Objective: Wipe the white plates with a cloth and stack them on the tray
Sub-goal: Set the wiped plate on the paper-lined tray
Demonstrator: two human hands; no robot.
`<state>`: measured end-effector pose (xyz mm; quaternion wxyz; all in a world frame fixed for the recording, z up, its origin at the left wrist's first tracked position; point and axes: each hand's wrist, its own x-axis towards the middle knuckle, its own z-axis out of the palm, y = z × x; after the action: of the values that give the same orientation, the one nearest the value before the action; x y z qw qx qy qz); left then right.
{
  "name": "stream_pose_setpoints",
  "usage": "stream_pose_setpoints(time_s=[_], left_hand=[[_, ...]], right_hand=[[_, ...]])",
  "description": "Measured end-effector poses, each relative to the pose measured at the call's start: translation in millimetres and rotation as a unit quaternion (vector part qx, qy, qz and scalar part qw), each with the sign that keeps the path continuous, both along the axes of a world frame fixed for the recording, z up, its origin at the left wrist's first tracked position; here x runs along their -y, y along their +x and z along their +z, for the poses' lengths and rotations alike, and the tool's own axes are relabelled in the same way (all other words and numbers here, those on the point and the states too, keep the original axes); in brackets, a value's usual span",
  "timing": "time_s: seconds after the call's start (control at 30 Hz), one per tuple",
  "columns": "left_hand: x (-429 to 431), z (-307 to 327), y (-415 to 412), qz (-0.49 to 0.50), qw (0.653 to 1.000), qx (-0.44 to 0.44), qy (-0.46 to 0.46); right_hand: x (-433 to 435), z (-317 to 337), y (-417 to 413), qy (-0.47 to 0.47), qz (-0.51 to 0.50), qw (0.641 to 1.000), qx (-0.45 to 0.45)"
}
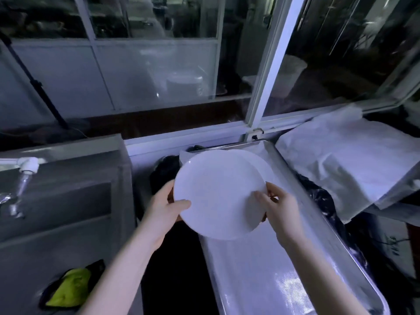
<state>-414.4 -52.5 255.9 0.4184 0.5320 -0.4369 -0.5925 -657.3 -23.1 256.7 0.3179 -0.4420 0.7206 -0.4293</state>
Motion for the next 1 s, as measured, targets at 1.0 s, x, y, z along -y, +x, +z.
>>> stream_pose_setpoints(time_s=[1.0], left_hand=[[107.7,-67.6,-136.4,0.114,0.946,0.301,-0.029]], right_hand=[[111.3,-75.5,-110.0,0.051,-0.02,0.998,-0.003]])
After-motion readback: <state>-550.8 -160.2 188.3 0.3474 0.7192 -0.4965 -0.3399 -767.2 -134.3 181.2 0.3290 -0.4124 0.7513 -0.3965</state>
